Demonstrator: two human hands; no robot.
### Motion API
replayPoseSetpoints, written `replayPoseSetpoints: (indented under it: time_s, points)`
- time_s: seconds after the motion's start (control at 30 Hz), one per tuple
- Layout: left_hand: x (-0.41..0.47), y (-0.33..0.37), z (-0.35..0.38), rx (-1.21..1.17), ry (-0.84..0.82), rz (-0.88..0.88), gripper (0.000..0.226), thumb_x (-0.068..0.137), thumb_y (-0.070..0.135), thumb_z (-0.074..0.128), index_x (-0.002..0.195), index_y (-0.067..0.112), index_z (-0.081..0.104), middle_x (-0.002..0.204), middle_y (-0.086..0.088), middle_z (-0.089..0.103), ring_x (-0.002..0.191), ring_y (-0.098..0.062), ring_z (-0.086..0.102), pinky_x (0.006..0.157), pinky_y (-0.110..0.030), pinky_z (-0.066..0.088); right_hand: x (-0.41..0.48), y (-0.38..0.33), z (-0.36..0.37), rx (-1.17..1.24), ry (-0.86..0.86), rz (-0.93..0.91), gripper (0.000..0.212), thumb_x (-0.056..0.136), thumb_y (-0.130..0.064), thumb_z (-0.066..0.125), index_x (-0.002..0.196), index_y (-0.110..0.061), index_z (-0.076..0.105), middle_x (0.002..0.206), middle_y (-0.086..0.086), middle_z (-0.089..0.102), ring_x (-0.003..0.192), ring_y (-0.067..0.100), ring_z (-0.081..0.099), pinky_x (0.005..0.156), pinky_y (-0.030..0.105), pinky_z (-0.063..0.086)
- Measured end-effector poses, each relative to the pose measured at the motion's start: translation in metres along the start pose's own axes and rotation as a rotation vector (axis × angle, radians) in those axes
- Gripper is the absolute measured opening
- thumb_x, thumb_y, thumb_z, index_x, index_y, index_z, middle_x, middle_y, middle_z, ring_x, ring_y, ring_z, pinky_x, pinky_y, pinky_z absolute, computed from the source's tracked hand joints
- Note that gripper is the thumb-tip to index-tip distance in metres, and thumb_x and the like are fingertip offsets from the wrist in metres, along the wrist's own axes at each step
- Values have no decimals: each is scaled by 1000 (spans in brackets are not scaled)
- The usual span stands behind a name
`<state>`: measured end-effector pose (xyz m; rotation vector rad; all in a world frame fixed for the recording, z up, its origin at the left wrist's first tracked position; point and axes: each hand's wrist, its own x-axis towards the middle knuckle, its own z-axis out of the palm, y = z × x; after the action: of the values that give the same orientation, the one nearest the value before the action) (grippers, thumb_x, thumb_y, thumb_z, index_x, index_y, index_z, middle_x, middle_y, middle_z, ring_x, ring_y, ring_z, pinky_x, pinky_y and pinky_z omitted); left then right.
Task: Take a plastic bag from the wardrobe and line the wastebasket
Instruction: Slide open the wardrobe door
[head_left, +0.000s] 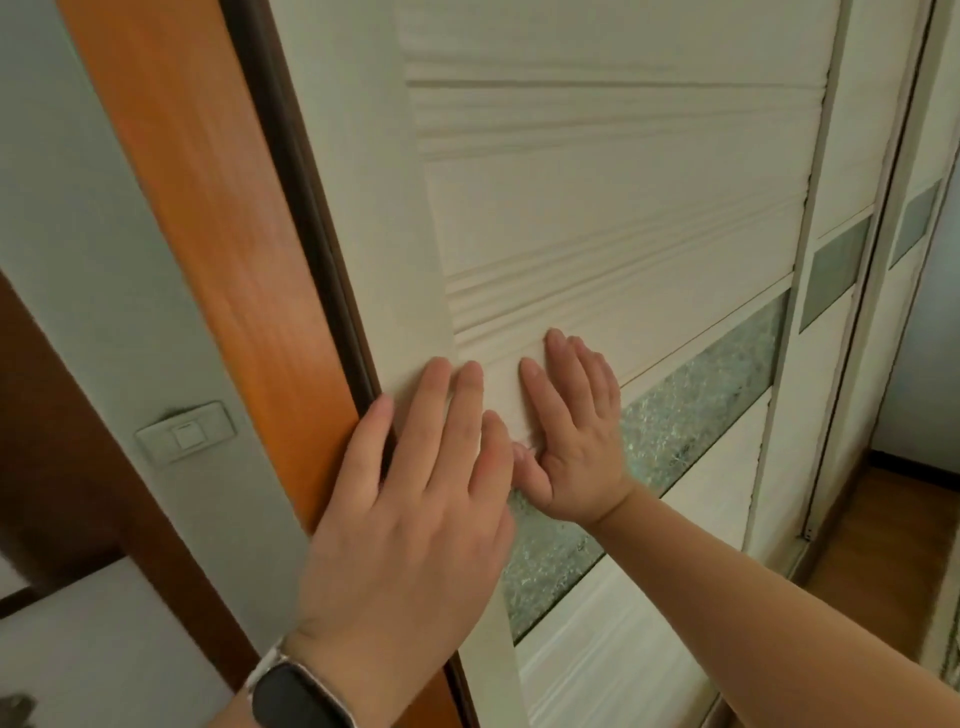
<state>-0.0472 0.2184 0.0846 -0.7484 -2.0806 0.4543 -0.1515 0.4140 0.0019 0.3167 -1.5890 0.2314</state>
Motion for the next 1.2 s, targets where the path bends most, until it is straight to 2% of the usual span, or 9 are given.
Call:
replayPoseSetpoints:
  time_s: [0.07, 0.17, 0.4, 0.6, 0.97, 1.2]
  points:
    - [5, 6, 1, 43, -37, -19, 50, 100, 41, 32, 133, 9, 52, 155, -19, 35, 146, -36, 28, 116, -55, 15, -1, 4, 2, 16, 17, 1, 64, 98, -54, 28, 154, -23, 26, 159, 9, 28, 148, 27, 26, 115, 54, 27]
    - [12, 17, 6, 78, -53, -40, 51, 99, 41, 32, 133, 8, 52, 156, -20, 33, 146, -39, 25, 113, -59, 19, -2, 15, 3, 33, 47, -7, 61, 97, -53, 30, 148, -21, 34, 152, 15, 35, 146, 28, 30, 114, 54, 29]
    - [37, 59, 32, 78, 2, -82, 47, 94, 36, 45, 134, 12, 52, 158, -19, 30, 148, -38, 18, 114, -60, 19, -5, 60, 2, 34, 25, -18, 61, 96, -52, 31, 147, -18, 35, 151, 16, 36, 142, 35, 33, 110, 58, 32]
    - [70, 87, 59, 53, 75, -55, 47, 95, 37, 47, 135, 13, 52, 158, -16, 31, 148, -35, 17, 115, -58, 15, -6, 109, 0, 27, 14, -7, 61, 96, -52, 31, 147, -17, 35, 151, 17, 35, 140, 37, 36, 109, 60, 33]
    - [137, 135, 96, -69, 284, -45, 35, 90, 33, 53, 119, 16, 64, 155, -9, 33, 145, -29, 27, 113, -54, 20, -10, 194, -3, 13, -12, 2, 59, 97, -51, 29, 147, -19, 31, 150, 18, 34, 140, 39, 35, 109, 61, 33]
    - [174, 162, 114, -75, 352, -26, 36, 88, 35, 55, 117, 17, 65, 154, -8, 32, 145, -28, 23, 115, -54, 19, -14, 242, -2, 3, -19, -5, 60, 97, -51, 29, 147, -18, 33, 151, 18, 34, 140, 39, 36, 109, 62, 33]
